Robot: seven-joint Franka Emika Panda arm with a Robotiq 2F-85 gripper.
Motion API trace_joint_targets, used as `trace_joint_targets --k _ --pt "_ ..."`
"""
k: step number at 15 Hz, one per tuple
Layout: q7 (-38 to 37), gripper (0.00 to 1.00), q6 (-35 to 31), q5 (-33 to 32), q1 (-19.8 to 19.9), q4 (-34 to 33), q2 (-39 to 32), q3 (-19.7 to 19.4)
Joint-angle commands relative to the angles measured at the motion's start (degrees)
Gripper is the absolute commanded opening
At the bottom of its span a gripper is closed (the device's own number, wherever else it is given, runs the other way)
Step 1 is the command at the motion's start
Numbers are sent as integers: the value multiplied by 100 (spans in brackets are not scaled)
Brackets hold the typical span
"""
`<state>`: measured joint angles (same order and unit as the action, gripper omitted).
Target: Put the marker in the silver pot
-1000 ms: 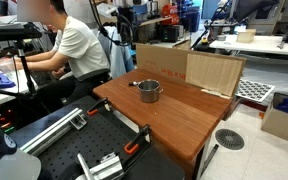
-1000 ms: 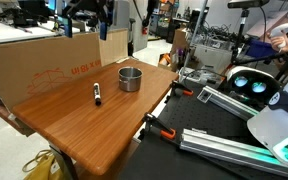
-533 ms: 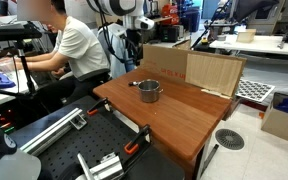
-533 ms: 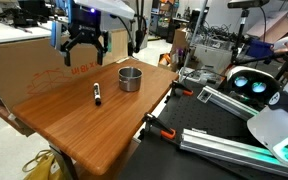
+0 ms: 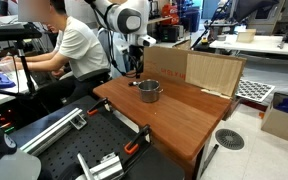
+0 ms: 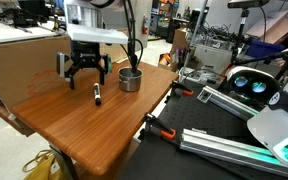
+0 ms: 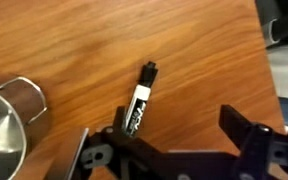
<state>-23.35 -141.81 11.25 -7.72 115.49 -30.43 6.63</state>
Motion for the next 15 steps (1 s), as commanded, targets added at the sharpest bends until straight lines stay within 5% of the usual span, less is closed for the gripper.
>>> trace_joint_targets --k 1,6,7,8,15 --pt "-422 100 168 -102 -320 -409 -405 -356" --pt "-712 100 315 -184 -510 -774 -828 -610" --pt "-749 75 358 -220 -548 -849 -894 -655" --pt "-783 74 383 -248 -584 -908 -940 -692" --pt "-826 20 902 -468 -652 -1284 -1035 -763"
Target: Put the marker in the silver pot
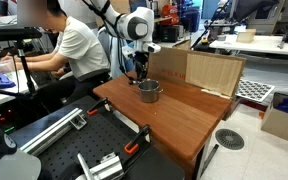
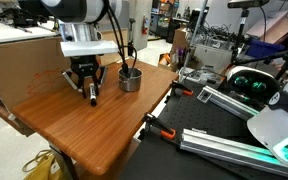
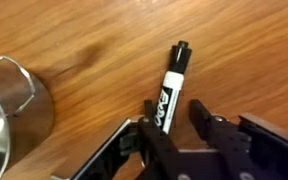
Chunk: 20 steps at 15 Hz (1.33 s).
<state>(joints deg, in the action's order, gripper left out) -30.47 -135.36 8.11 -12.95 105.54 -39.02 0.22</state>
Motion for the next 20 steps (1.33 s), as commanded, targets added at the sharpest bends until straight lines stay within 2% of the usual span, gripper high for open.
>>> trace_joint_targets --k 1,3,5,9,15,20 --pt "-87 12 305 -149 -121 -332 -182 -108" --pt "-64 0 386 -157 -118 -416 -207 -102" --pt "-82 5 462 -230 -143 -487 -227 -127" --pt "-56 5 421 -435 -185 -495 -109 -140" --pt "-179 5 -610 -970 -468 198 560 -308" --pt "-424 5 -1666 -1392 -642 1284 1207 -539"
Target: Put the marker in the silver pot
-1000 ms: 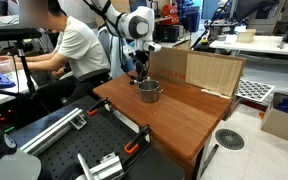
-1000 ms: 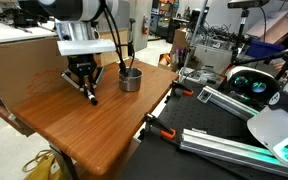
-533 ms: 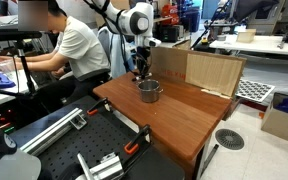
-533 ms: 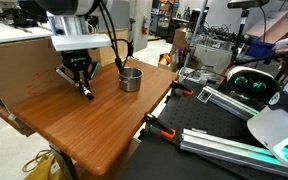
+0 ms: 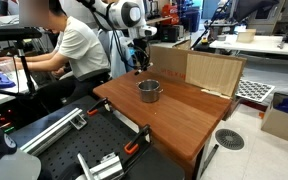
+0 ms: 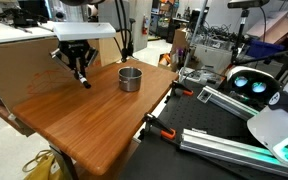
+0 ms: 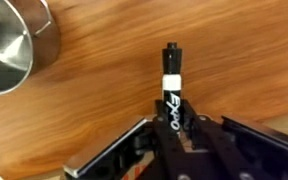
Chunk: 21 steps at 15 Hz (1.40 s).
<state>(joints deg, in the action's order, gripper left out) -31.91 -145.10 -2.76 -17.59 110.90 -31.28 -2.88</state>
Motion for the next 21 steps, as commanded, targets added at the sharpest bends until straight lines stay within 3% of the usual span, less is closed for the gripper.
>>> trace_joint_targets --k 1,7,11,15,21 --pt "-360 5 -947 -393 -210 990 542 -300" --pt "-722 5 -2550 -788 -605 2232 1098 -985" --pt "-868 5 -3025 -960 -1083 2673 1306 -1587" --pt "-1196 5 -3546 -1252 -1791 3008 1392 -2442" --pt "-1179 5 -4185 -1106 -2678 3489 1416 -3482"
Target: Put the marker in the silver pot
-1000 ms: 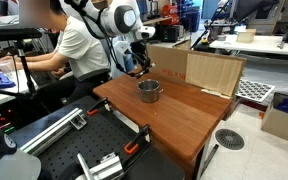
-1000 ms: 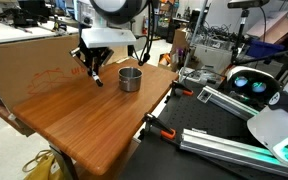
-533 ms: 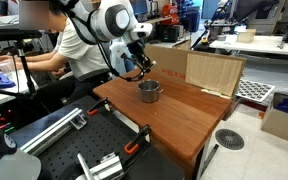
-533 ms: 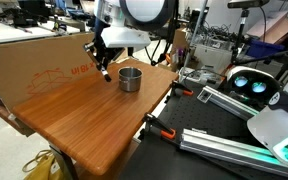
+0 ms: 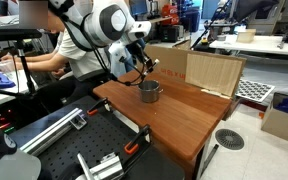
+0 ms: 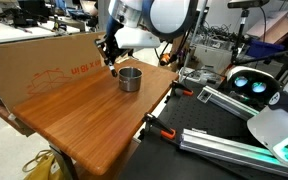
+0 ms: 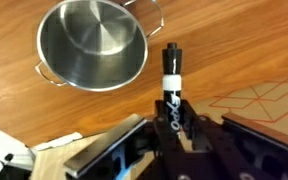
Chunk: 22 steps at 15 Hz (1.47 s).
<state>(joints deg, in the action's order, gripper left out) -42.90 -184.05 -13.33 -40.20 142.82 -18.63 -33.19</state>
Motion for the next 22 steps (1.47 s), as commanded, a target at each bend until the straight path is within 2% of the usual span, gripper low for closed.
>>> trace_joint_targets --k 1,5,12,17,22 --pt "-67 5 -366 -24 -535 374 146 -576" --pt "-15 5 -794 102 -1092 688 123 -1133" --pt "56 5 -1238 202 -1768 1086 264 -1762" --pt "65 5 -1287 154 -1905 1320 478 -2067" --pt "38 5 -951 -30 -1648 1337 781 -2091"
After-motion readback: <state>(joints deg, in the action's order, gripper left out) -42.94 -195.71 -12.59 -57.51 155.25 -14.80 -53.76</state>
